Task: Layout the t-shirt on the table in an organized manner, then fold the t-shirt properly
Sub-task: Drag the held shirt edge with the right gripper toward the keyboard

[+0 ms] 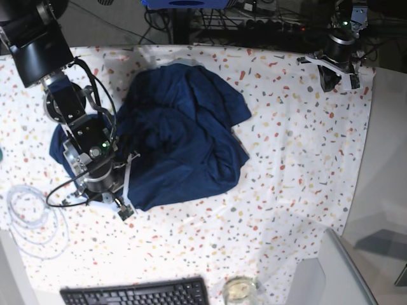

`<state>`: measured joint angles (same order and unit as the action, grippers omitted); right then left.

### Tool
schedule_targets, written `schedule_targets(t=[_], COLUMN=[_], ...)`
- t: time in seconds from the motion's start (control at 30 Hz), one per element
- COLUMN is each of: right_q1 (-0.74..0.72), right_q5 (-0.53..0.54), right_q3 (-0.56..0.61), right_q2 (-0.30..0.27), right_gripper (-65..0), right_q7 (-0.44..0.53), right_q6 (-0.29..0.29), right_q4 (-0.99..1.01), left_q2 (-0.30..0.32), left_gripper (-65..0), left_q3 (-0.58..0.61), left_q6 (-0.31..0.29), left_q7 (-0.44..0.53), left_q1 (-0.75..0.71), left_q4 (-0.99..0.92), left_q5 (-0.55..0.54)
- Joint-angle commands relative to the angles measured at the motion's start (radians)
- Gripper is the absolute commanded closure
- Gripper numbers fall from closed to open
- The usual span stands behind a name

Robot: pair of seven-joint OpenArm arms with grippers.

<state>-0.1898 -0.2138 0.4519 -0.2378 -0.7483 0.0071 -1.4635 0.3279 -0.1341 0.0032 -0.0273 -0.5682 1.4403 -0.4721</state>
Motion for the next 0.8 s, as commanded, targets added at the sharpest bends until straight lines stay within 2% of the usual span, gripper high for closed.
schedule_targets(t=[0.0, 0.23, 0.43, 0.5, 0.7, 0.77], right_q1=[-0.038, -0.190, -0.288, -0.320, -0.449, -0.498], right_q5=[-0.011, -0.011, -0.011, -0.009, -0.011, -0.011], right_q3=[-0.005, -0.005, -0.005, -0.005, -0.014, -0.015], right_q2=[-0.008, -0.007, -0.004, 0.019, 0.094, 0.116], right_gripper=[0.0, 0.0, 0.0, 0.0, -0.3, -2.7], right_q7=[0.014, 0.016, 0.117, 0.151, 0.286, 0.295], right_q6=[-0.011, -0.011, -0.011, -0.011, -0.012, -0.014], right_q4=[-0.015, -0.012, 0.019, 0.053, 0.341, 0.452], left_q2=[0.012, 0.014, 0.014, 0.014, 0.014, 0.014], left_gripper=[0.0, 0.0, 0.0, 0.0, 0.0, 0.0], left_q3=[-0.006, -0.006, -0.006, -0.006, -0.003, -0.003], left_q6=[0.002, 0.002, 0.002, 0.002, 0.002, 0.002], left_q7=[0.023, 0.023, 0.023, 0.023, 0.022, 0.022], left_q1=[-0.008, -0.003, -0.008, -0.009, -0.017, -0.025], left_q4=[0.015, 0.017, 0.057, 0.070, 0.112, 0.113], left_q5=[-0.001, -0.001, 0.003, 0.005, 0.005, 0.005])
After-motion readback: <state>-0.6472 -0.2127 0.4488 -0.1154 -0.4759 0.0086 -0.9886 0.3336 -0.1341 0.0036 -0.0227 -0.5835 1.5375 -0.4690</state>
